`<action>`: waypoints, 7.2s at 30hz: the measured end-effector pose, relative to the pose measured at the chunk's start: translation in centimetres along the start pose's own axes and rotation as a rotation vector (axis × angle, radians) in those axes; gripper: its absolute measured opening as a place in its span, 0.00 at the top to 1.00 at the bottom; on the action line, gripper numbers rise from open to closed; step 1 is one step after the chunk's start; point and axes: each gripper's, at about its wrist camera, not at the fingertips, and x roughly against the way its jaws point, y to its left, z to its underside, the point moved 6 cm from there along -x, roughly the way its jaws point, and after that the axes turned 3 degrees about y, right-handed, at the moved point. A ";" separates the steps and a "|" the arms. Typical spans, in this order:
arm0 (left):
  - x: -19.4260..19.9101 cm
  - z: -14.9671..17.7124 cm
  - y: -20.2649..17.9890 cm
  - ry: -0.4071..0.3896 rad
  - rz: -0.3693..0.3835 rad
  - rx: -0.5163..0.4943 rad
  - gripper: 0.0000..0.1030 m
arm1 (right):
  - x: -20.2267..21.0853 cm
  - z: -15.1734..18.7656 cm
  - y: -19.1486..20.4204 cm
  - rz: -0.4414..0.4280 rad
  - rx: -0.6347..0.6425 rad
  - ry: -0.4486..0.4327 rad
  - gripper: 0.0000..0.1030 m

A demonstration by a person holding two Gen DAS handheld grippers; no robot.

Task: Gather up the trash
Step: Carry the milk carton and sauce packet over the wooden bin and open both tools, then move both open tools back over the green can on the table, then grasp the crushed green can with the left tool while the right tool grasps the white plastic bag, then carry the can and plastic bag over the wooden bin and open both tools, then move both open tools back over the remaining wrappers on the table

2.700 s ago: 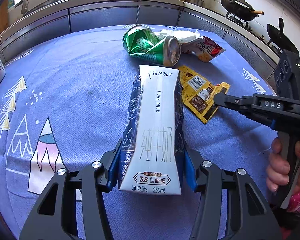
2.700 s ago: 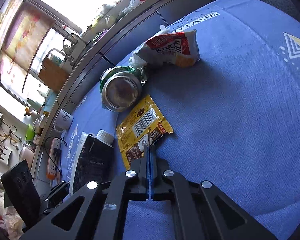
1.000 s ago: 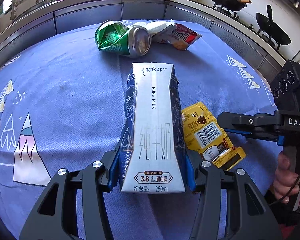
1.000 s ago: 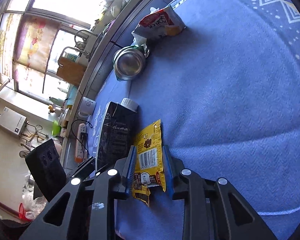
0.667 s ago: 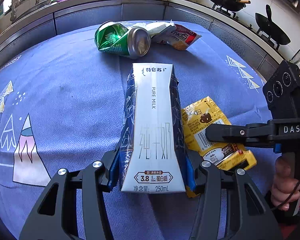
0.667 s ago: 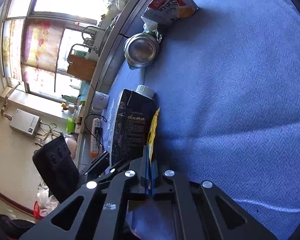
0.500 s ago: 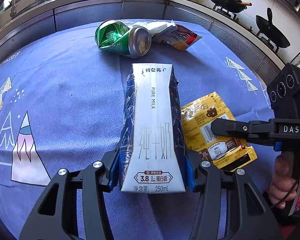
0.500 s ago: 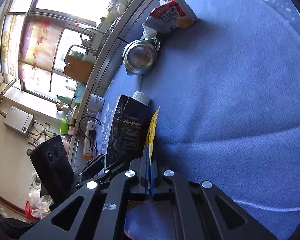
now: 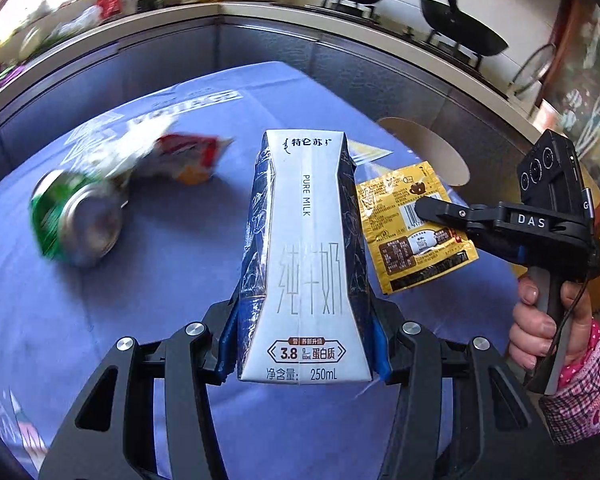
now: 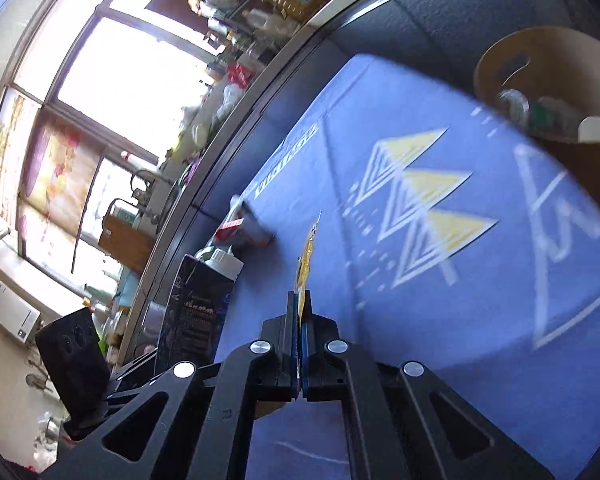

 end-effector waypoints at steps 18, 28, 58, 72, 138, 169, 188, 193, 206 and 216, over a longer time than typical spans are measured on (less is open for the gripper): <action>-22.5 -18.8 -19.6 0.214 0.141 -0.247 0.44 | 8.8 -16.1 -18.1 0.419 -0.107 -0.260 0.80; -21.3 -18.3 -18.6 0.180 0.107 -0.237 0.42 | 10.6 -15.3 -19.3 0.424 -0.119 -0.350 0.50; 2.1 5.7 8.6 -0.039 -0.111 0.254 0.42 | -4.2 1.2 1.0 0.129 0.076 0.043 0.52; 6.6 7.8 22.5 -0.149 0.002 0.625 0.41 | -15.2 -0.2 13.6 0.079 0.312 0.183 0.65; 6.3 8.0 15.3 -0.113 0.354 0.693 0.88 | -4.0 1.6 7.0 0.037 0.229 0.062 0.94; -20.9 -20.7 -14.6 0.219 0.343 0.226 0.30 | 7.7 -14.5 -17.8 0.314 -0.136 -0.227 0.59; -12.1 -11.5 -14.0 0.099 0.210 0.046 0.36 | 10.6 -7.5 -15.1 0.206 -0.198 -0.310 0.47; -8.2 -7.9 -12.3 0.034 0.098 0.000 0.36 | 10.3 -4.8 -10.7 0.226 -0.132 -0.297 0.47; 0.1 -0.2 -2.9 -0.072 -0.138 0.059 0.36 | 5.8 2.0 -1.8 0.244 0.014 -0.187 0.47; 3.4 4.5 4.3 -0.093 -0.208 0.197 0.36 | 3.3 3.7 2.9 0.250 0.077 -0.148 0.47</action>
